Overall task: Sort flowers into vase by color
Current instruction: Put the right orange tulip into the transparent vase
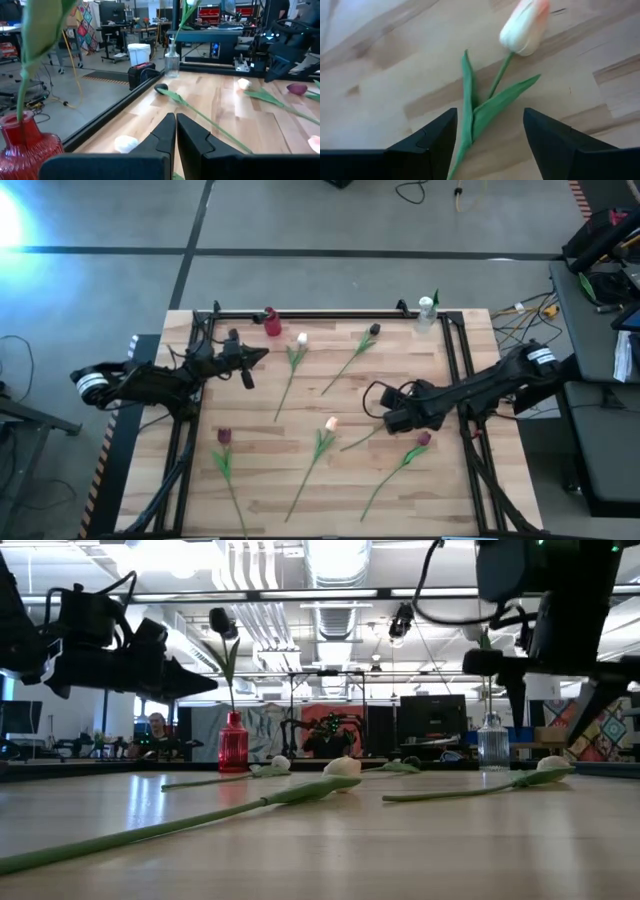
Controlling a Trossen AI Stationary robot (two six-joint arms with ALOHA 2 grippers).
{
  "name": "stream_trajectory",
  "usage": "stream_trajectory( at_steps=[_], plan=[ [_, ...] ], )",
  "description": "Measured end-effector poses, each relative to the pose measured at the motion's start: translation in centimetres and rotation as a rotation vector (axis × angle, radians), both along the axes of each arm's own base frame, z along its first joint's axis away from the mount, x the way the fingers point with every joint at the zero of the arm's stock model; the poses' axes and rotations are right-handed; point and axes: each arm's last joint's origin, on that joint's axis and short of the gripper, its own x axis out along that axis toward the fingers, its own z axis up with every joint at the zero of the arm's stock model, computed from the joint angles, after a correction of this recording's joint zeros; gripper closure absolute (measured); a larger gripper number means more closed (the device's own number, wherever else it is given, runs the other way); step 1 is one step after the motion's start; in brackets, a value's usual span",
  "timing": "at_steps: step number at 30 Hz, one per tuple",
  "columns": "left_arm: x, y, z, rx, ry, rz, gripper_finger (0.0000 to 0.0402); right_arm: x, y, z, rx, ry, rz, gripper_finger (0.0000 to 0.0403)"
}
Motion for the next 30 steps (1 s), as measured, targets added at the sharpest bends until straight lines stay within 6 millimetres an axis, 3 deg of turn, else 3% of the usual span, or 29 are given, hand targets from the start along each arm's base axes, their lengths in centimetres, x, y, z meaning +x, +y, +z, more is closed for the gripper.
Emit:
stream_trajectory(
  at_steps=[12,19,26,30],
  plan=[
    [0.1,0.1,-0.1,-0.009,-0.006,0.0,0.0401,1.9,0.2,-4.7,-0.05,0.069,-0.097,0.0233],
    [0.1,0.1,-0.2,-0.015,0.0,-0.001,0.0401,2.0,-0.1,-6.2,-0.139,0.154,-0.023,0.0294],
    [0.1,0.1,-0.2,-0.017,0.003,0.001,0.0401,2.4,0.1,-5.9,-0.259,0.156,0.087,0.0382],
    [0.1,0.1,-0.2,-0.016,0.003,0.002,0.0401,3.4,0.0,-4.0,-0.423,0.164,0.25,0.0387]
  ],
)
